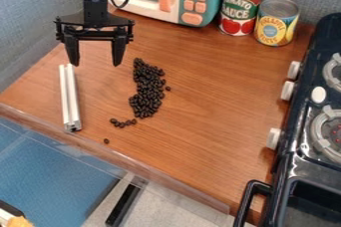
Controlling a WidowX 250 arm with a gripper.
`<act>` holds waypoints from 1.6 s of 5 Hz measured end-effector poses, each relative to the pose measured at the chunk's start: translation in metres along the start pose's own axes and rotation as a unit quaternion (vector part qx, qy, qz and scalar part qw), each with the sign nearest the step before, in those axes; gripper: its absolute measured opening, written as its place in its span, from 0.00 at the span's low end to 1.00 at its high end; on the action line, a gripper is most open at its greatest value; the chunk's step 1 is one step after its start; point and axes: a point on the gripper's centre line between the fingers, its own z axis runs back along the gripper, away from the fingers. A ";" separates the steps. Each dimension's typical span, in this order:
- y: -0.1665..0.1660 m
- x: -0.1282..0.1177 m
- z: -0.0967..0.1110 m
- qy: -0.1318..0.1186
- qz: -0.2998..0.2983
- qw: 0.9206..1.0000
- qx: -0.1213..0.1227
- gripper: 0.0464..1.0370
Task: Sweep into pile
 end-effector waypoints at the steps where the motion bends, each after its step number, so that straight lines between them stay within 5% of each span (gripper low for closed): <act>1: -0.001 -0.004 -0.011 0.016 -0.003 1.000 0.005 0.96; 8: 0.024 -0.022 -0.033 0.010 -0.001 1.000 0.022 0.96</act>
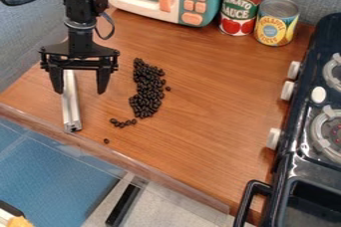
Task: Sweep into pile
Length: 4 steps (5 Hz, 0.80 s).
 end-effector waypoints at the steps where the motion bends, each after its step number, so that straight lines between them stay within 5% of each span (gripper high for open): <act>1: 0.007 0.003 -0.001 -0.002 0.011 1.000 0.005 0.96; 4: 0.019 -0.001 -0.013 0.000 0.012 1.000 0.023 0.96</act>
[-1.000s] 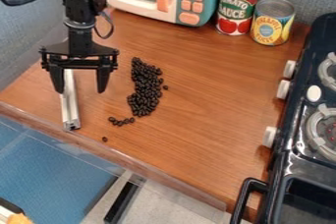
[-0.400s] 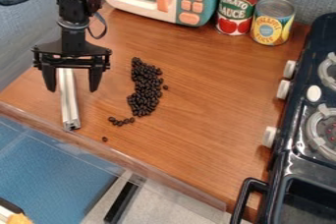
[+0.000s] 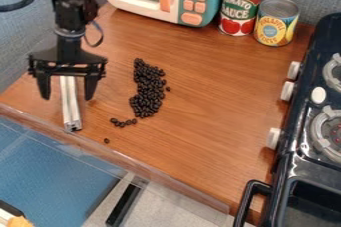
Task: Sweep into pile
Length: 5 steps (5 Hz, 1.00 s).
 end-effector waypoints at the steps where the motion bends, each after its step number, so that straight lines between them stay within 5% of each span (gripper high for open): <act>1: 0.004 -0.003 -0.005 0.003 -0.003 1.000 0.007 0.93; 3: 0.007 -0.005 -0.012 0.004 0.004 1.000 0.008 0.38; 5: 0.007 -0.006 -0.014 0.000 0.004 1.000 0.009 0.37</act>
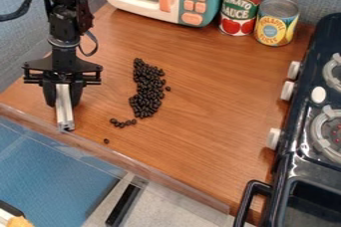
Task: Sweep into pile
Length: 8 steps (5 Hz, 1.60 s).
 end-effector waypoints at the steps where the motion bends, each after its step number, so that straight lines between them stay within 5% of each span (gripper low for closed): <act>1: 0.000 0.000 -0.001 -0.001 0.005 1.000 0.002 0.36; 5: -0.019 -0.010 0.001 0.010 0.009 1.000 -0.003 0.36; 8: -0.037 -0.025 0.007 0.046 0.028 0.998 -0.034 0.36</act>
